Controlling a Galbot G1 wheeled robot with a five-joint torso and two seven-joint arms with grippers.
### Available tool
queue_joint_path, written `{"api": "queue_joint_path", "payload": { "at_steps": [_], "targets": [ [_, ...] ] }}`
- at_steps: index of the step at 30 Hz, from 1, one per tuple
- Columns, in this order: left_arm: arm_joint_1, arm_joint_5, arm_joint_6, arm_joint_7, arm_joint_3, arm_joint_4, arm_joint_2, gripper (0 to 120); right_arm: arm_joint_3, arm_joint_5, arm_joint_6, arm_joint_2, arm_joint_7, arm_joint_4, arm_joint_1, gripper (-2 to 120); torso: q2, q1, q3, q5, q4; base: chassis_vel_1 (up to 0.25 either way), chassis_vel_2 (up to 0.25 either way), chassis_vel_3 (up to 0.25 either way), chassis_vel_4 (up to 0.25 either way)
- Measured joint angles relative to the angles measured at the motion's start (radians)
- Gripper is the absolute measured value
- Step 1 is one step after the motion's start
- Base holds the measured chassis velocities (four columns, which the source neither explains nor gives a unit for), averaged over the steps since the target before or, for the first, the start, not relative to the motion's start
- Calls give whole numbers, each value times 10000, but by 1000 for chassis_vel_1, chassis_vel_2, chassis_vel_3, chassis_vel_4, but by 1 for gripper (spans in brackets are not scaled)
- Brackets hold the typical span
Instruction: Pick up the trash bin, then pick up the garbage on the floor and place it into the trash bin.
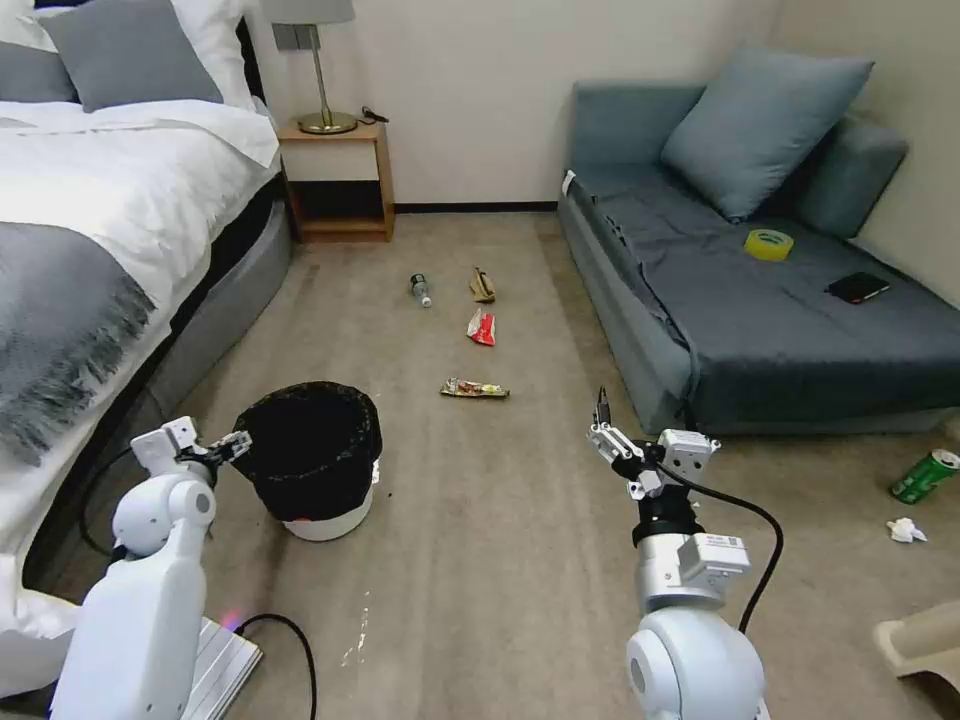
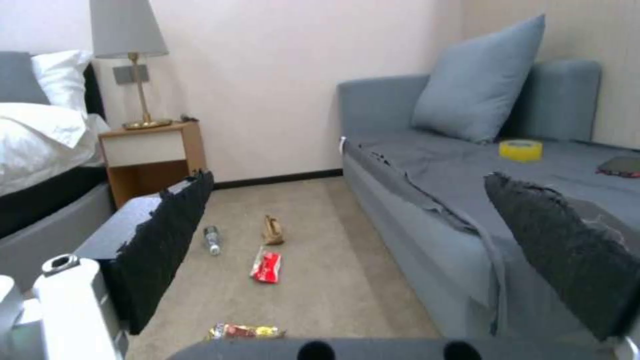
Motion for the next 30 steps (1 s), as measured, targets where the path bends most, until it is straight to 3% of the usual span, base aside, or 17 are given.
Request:
{"api": "queue_joint_path", "payload": {
  "at_steps": [14,25,30],
  "targets": [
    [-648,-625,282,-394,235,1154,-38,100,88,-49,1,0,-1,-5,-47,100,-1,0,0,0,0,0,0,0,0],
    [-672,-1460,655,-868,165,1145,-46,98,70,-47,6,0,-1,24,-57,100,0,0,0,0,0,0,0,0,0],
    [-776,-1852,821,-1087,116,1138,-95,89,157,46,1,0,0,93,-89,100,0,0,-1,1,1,0,0,0,0]
  ]
}}
